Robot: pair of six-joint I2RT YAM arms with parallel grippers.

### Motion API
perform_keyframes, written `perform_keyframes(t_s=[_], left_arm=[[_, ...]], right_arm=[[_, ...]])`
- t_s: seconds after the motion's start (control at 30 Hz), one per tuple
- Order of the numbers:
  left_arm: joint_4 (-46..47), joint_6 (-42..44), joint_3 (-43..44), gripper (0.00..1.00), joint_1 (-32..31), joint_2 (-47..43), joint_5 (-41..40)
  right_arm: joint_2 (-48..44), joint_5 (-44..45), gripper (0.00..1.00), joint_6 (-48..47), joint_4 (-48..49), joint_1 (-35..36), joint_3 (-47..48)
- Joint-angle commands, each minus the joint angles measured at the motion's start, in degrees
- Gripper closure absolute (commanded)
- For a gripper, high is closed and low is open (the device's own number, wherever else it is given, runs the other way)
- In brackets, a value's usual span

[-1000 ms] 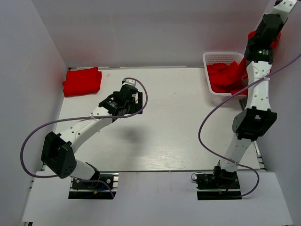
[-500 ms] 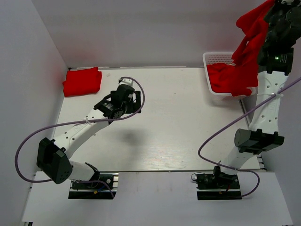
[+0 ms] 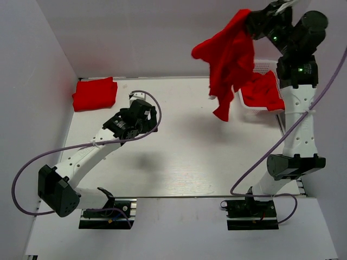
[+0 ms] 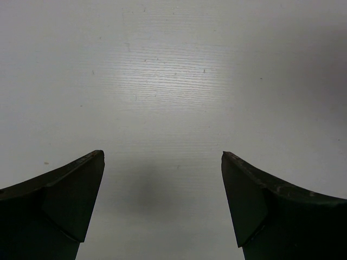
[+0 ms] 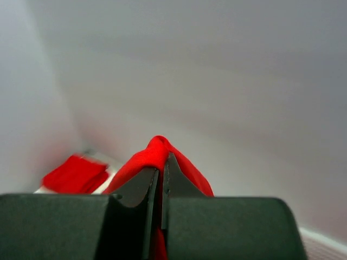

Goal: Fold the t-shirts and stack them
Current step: Move the tshirt to the center of the board

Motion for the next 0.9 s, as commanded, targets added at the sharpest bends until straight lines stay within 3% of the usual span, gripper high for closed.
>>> perform_keyframes(t_s=[0.0,0.17,0.27,0.37,0.43,0.5,0.53,0.6,0.87], left_arm=[[-3.79,-1.88,0.74,0.01,0.26,-4.18,-2.60],[-7.67,-5.48,0.13,0.01,0.26,-7.17,-5.49],[-7.68,-6.27,-2.76,0.01,0.26,-8.75,-6.12],[-7.67,-7.93,-3.39,0.01,0.26,-9.54,-6.12],[-8.46,-8.46,-3.39,0.01,0.26,-9.54,-5.51],[-8.99,-8.47,-3.39,0.01,0.26,-9.54,-5.50],[-9.60,-8.47,-3.39,0.01,0.26,-8.94,-4.89],[-10.14,-7.77,-2.78,0.01,0.26,-8.14,-4.10],[-7.86,-3.64,-1.72,0.01,0.26,-5.24,4.07]], right_arm=[[-1.95,-7.15,1.00,2.24,0.02,3.03,-3.24],[-3.88,-9.52,1.00,-0.05,-0.78,9.96,-13.00],[-7.30,-8.91,1.00,3.80,8.08,11.99,-30.29],[-10.73,-7.77,1.00,11.97,23.46,12.78,-57.67],[-10.13,-6.80,0.96,13.83,26.02,13.14,-63.17],[-7.33,-5.13,0.49,10.17,20.10,13.93,-67.33],[-6.61,-3.91,0.11,9.10,17.45,14.28,-67.07],[-6.16,-0.75,0.09,6.20,9.19,14.46,-65.66],[-19.16,7.52,0.09,3.73,7.94,14.99,-70.93]])
